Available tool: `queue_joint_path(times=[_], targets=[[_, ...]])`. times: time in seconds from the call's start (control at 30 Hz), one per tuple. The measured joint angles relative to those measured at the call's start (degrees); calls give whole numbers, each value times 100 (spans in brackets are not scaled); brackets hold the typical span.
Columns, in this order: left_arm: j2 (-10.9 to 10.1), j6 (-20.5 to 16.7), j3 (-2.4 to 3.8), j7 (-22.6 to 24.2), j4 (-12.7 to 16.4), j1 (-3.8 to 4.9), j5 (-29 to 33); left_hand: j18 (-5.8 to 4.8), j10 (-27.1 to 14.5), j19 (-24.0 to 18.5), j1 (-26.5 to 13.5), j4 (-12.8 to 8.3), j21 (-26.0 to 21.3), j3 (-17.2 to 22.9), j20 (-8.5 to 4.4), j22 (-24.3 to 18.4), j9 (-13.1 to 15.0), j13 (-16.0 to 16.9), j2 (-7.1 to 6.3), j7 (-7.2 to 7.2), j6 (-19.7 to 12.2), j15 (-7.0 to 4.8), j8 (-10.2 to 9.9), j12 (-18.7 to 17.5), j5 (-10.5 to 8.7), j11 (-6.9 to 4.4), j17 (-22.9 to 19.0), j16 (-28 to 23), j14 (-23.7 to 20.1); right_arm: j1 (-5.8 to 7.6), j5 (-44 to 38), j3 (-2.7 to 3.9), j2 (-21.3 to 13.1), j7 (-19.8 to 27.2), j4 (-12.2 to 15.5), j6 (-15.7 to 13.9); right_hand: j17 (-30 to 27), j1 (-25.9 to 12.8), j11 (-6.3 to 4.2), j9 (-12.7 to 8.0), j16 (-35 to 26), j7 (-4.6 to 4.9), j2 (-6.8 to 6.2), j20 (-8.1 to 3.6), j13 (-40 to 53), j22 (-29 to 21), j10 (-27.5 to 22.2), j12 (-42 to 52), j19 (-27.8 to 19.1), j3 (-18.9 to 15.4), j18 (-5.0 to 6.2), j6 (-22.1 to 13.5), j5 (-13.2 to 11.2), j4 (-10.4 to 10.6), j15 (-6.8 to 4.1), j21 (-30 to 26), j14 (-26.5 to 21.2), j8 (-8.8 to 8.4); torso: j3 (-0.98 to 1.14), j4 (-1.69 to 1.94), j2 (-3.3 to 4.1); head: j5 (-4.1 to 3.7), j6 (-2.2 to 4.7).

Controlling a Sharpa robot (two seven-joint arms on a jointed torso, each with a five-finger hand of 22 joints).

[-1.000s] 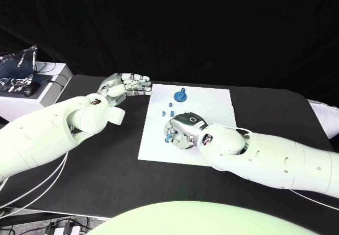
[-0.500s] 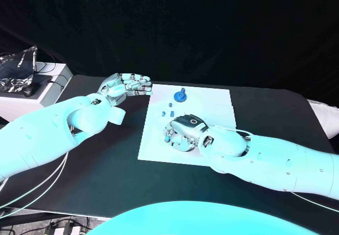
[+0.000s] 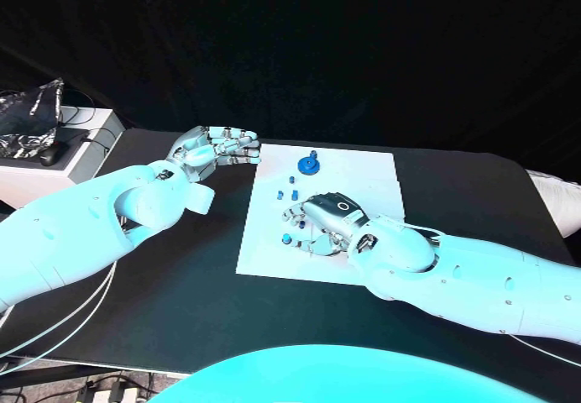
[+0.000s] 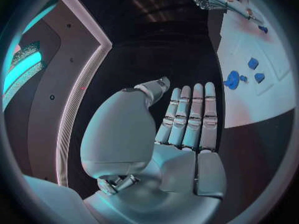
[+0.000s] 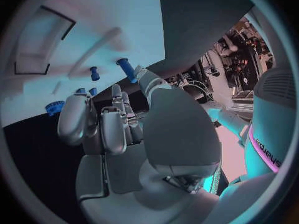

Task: Assemble the parts on the task board

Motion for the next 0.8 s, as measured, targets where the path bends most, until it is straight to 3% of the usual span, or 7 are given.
queue_joint_path(times=[0.23,0.37,0.47,0.57,0.63,0.67,0.8], targets=[[-11,4,0,-5,-2,-1,-1,0,0,-1,0,0,0,0,0,-6,0,0,0,0,0,0,0,0,0,0,-1,0,0,158,779,115,-605,40,316,-332,161,137,-17,34,83,47,137,0,154,0,673,518,0,98,0,330,308,265,20,215,-21,169,-4,-7,-10,-62,0],[-21,12,0,-4,-2,-7,-2,0,0,20,0,0,0,0,20,-17,0,0,0,0,0,0,0,0,0,0,17,-2,0,391,1699,166,-1127,8,497,-296,178,-124,-245,229,112,-161,99,-122,724,-1,1242,1182,-10,191,-1,615,632,641,-162,300,-7,519,-2,-28,-21,-138,0],[-32,20,1,0,3,-41,-3,0,0,41,25,0,0,0,-1,-24,1,0,25,0,0,-22,0,0,0,0,27,-24,22,535,2263,177,-1428,-106,551,-85,190,-209,-377,540,130,-297,115,-233,3142,-1,1305,3395,4,162,0,541,890,839,-272,504,-4,807,0,-49,-38,-210,0],[-56,24,1,1,5,-108,-6,0,0,41,30,-6,-22,-5,-1,-35,1,0,20,13,12,-22,0,0,0,0,38,-35,22,641,2812,187,-1681,-318,588,267,357,-416,-370,718,240,-269,153,-239,5858,-1,1634,5993,11,181,-1,349,1160,931,-271,760,-4,894,3,-80,-66,-302,0],[-59,28,-2,1,2,-141,-10,-1,0,41,55,-24,-22,-24,-1,-44,1,0,-4,13,12,-22,0,0,0,0,44,-48,22,667,3118,182,-1821,-492,616,510,664,-527,-377,762,376,-250,143,-239,6739,-1,1975,6809,11,181,-6,331,1212,932,-271,879,-4,894,6,-103,-89,-349,0],[-58,30,-2,1,0,-151,-12,-1,0,41,55,-24,-22,-24,-1,-48,-1,0,-5,12,12,-22,0,0,0,-1,44,-48,22,674,3231,177,-1874,-573,628,608,853,-610,-380,791,483,-247,150,-240,6968,-1,2151,7230,11,181,-96,328,1223,932,-271,985,-3,894,7,-112,-99,-366,0],[-52,39,-1,1,-20,-172,-43,-1,34,46,-27,23,-107,-172,4,-102,-27,17,-86,-5,-5,-22,0,0,0,-34,85,-82,64,694,3576,167,-2028,-949,641,957,1011,-844,-397,912,768,-312,207,-240,7086,-2,2310,8120,11,165,-94,460,1322,948,-271,1304,-3,1009,17,-147,-137,-408,0]])
